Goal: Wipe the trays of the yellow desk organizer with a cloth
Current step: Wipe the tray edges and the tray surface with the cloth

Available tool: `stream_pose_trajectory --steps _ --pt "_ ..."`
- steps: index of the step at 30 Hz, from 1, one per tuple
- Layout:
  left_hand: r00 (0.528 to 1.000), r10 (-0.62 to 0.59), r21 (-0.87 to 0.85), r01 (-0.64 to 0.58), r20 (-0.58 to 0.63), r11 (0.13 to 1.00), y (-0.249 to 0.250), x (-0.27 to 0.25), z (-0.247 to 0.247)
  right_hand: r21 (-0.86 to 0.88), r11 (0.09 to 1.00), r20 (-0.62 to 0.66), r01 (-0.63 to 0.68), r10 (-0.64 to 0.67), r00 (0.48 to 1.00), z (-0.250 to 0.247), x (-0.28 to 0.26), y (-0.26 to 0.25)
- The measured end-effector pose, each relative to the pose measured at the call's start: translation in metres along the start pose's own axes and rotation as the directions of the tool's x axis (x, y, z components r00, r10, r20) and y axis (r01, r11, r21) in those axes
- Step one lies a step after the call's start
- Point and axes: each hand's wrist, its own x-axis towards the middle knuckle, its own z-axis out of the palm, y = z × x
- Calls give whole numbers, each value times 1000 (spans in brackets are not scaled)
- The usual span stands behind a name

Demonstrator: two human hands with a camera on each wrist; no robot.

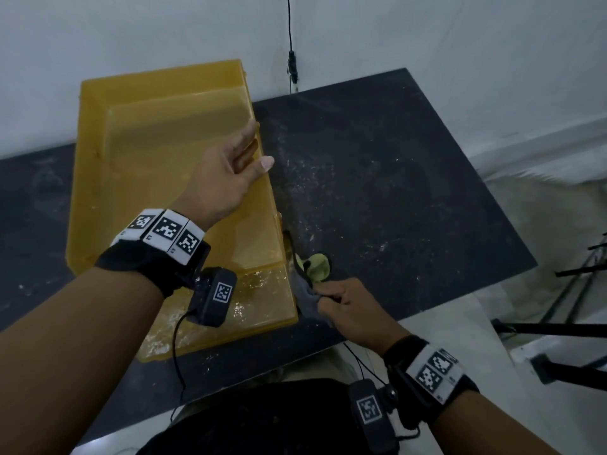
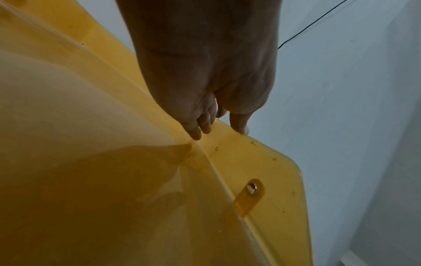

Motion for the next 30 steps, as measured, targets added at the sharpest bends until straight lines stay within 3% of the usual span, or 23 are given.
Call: stream_pose_trajectory --steps 2,4,6,8,10,12,17,21,24,30 --pt "1000 -6 -13 6 12 1000 0 0 -1 -19 998 69 -53 54 996 -11 0 -1" --pt "1000 -13 -13 13 23 1000 1 1 -1 7 989 62 -146 146 987 -25 8 -2" --pt "999 -25 -1 25 33 1000 3 3 -2 97 970 -81 -224 232 969 -38 29 -4" --pt "998 -37 12 36 50 999 7 4 -2 197 955 -271 -221 270 924 -50 62 -2" --pt "997 -55 34 53 57 998 10 6 -3 255 943 -346 -212 294 891 -58 101 -4" --pt "996 -70 55 67 59 996 12 7 -4 213 958 -359 -194 261 896 -61 140 -8" --pt "995 -81 99 75 52 992 13 10 -5 160 980 -271 -115 155 950 -50 213 -26" --pt "994 -102 127 95 50 987 13 10 -4 187 972 -127 -140 165 978 -37 246 -34" --pt "991 -116 113 108 66 988 14 12 -7 200 967 -86 -160 180 980 -36 257 -40" --pt "989 -140 131 132 53 982 14 17 -8 -12 993 -27 -121 121 992 -39 245 -29"
